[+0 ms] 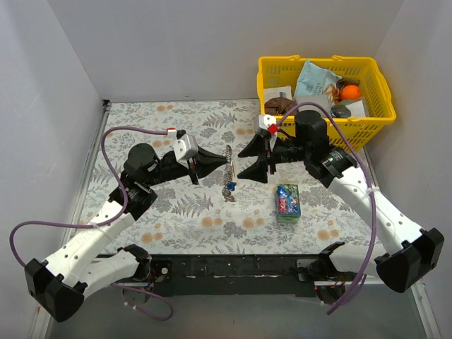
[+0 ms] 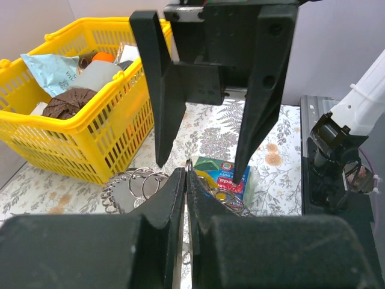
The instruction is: Put the keys on the keyring
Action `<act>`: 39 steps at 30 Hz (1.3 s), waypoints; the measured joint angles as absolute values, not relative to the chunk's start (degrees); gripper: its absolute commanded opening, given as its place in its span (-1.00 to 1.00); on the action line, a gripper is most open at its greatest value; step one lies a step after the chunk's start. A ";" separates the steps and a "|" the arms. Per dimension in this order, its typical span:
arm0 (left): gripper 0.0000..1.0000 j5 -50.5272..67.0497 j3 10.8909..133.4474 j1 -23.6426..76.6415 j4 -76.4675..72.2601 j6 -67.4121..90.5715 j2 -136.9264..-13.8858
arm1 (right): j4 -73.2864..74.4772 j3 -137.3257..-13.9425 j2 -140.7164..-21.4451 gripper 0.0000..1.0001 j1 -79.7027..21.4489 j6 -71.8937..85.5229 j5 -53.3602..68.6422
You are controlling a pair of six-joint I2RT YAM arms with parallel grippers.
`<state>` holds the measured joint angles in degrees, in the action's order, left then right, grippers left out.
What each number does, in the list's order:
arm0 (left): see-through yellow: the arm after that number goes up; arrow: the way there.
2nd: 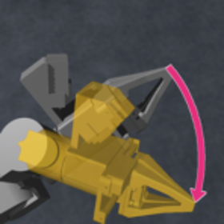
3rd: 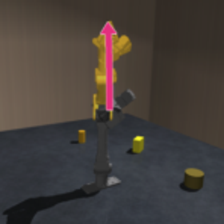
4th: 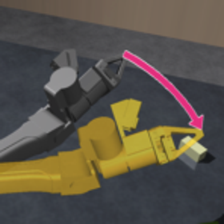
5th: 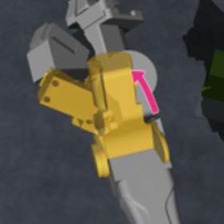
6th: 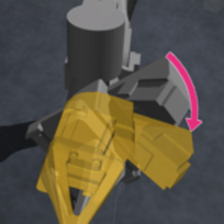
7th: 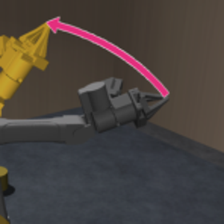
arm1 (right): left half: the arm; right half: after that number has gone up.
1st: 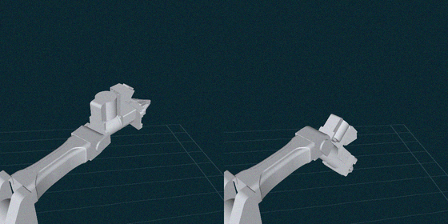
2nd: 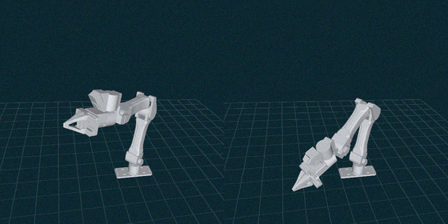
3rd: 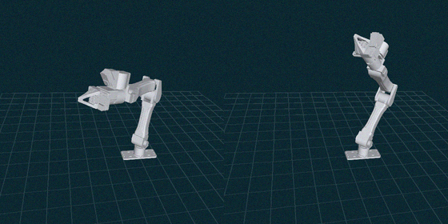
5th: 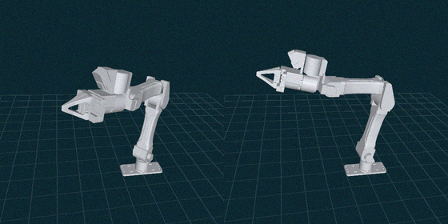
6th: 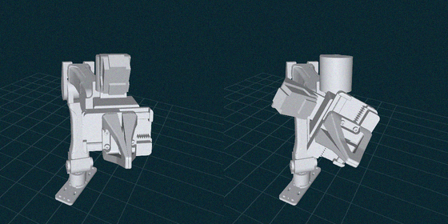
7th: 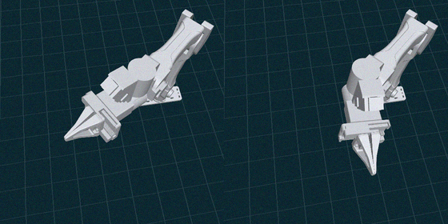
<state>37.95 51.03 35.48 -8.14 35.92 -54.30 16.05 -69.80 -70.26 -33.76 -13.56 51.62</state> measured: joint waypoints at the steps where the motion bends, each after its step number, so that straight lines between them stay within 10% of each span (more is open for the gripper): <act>1: -1.00 37.89 51.03 35.48 -8.16 35.79 -54.17 | 15.62 -69.17 -69.19 0.56 -33.69 -13.47 51.09; 39: -1.00 19.51 46.30 35.51 -13.28 39.99 -64.64 | 6.35 -62.76 -62.61 0.90 -32.69 -9.13 47.83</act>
